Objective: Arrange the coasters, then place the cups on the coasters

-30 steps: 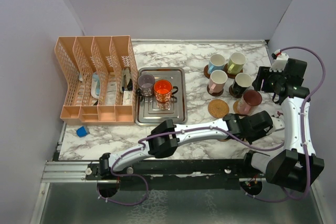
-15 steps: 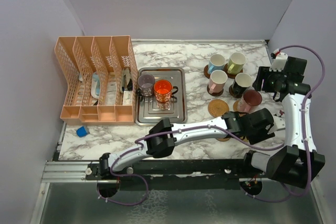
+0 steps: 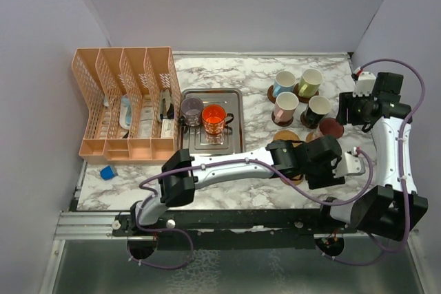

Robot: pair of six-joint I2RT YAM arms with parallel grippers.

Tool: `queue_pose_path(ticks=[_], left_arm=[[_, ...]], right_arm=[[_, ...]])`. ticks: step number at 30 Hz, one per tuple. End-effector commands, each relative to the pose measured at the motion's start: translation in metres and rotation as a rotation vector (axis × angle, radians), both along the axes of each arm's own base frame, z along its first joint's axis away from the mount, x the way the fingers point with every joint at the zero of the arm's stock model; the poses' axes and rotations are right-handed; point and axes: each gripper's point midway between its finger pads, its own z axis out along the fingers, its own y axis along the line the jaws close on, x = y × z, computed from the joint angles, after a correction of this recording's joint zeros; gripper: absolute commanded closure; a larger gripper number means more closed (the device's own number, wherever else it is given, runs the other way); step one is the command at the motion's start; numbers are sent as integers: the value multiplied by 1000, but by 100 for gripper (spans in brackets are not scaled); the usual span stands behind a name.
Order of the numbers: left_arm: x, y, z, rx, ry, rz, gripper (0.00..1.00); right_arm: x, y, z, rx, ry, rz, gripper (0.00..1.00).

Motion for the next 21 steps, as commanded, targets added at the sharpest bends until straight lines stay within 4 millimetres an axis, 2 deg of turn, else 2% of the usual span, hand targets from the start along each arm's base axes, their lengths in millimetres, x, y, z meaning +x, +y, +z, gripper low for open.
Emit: queue_pose_path(ticks=[1, 4, 8, 13, 21], left_arm=[[-2, 20, 20, -40, -58, -94, 48], [9, 35, 13, -50, -26, -119, 50], [23, 43, -13, -56, 4, -155, 51], [22, 36, -39, -65, 29, -221, 52], [34, 17, -70, -52, 37, -175, 52]], right_arm=[[-25, -13, -1, -91, 96, 46, 44], [-41, -13, -9, -112, 146, 86, 45], [-55, -7, -13, -115, 178, 137, 45], [-57, -11, -18, -118, 178, 92, 45], [-53, -6, -23, -75, 171, 71, 46]])
